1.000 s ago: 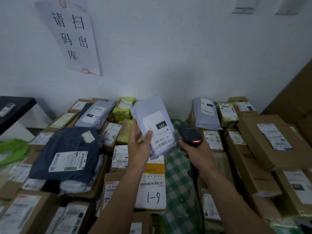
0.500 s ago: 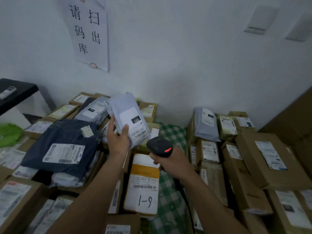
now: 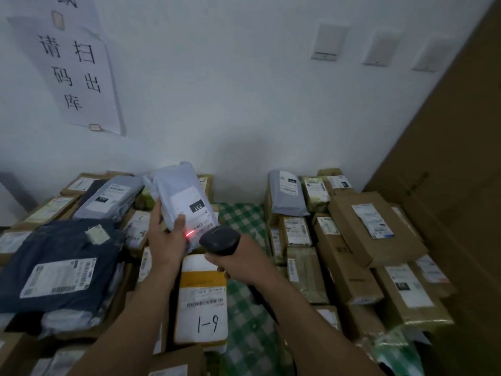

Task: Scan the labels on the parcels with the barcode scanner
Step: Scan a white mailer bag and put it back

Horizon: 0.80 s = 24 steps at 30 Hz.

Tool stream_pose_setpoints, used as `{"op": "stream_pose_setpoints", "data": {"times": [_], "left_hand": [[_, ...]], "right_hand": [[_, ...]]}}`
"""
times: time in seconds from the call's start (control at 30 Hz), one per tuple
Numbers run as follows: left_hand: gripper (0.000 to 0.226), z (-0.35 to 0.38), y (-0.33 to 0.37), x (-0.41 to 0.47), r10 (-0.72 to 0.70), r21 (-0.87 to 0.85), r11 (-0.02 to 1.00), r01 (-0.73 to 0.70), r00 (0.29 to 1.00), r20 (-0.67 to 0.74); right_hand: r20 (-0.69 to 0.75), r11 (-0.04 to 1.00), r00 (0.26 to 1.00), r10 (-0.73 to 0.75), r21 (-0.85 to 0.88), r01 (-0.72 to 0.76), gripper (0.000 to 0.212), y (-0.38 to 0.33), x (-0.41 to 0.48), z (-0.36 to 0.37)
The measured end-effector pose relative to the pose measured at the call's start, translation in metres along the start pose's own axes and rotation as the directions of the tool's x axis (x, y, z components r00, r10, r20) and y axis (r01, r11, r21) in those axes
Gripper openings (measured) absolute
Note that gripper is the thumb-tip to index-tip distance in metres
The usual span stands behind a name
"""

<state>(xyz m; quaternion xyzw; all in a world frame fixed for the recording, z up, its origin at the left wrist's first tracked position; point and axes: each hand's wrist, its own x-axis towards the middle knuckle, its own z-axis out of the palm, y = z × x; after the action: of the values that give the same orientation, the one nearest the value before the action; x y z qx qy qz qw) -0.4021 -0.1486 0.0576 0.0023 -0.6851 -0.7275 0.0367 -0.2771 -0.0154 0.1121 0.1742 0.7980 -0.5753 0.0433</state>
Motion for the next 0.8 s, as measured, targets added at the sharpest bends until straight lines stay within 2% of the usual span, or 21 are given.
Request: {"op": "stream_pose_setpoints", "data": {"times": [0.1, 0.2, 0.27, 0.43, 0.63, 0.8], "left_hand": [[0.061, 0.004, 0.002, -0.012, -0.005, 0.069, 0.998, 0.005, 1.0, -0.014], [0.057, 0.008, 0.005, -0.027, 0.072, 0.061, 0.996, -0.073, 0.997, 0.011], [0.059, 0.008, 0.005, -0.032, 0.05, 0.07, 0.996, -0.048, 0.998, -0.028], [0.06, 0.004, 0.008, -0.058, 0.071, 0.134, 0.989, -0.064, 0.996, -0.052], [0.06, -0.013, 0.017, -0.101, 0.041, 0.153, 0.988, -0.03, 0.996, -0.073], [0.06, -0.027, 0.01, -0.149, -0.036, 0.178, 0.984, 0.033, 0.999, 0.013]], "right_hand": [[-0.022, 0.996, 1.0, 0.018, -0.082, -0.02, 0.03, 0.004, -0.015, -0.007], [-0.043, 0.999, 0.999, 0.004, -0.05, -0.006, 0.023, 0.011, -0.031, -0.015], [-0.014, 0.997, 1.0, 0.008, -0.073, -0.009, 0.019, 0.013, -0.041, -0.02], [0.009, 0.997, 1.0, -0.02, -0.068, 0.021, 0.023, 0.023, -0.069, -0.026], [-0.008, 0.996, 0.998, -0.065, -0.06, 0.065, 0.022, 0.038, -0.1, -0.02], [-0.049, 0.998, 0.997, -0.061, 0.032, 0.063, 0.022, 0.059, -0.137, -0.024]]}}
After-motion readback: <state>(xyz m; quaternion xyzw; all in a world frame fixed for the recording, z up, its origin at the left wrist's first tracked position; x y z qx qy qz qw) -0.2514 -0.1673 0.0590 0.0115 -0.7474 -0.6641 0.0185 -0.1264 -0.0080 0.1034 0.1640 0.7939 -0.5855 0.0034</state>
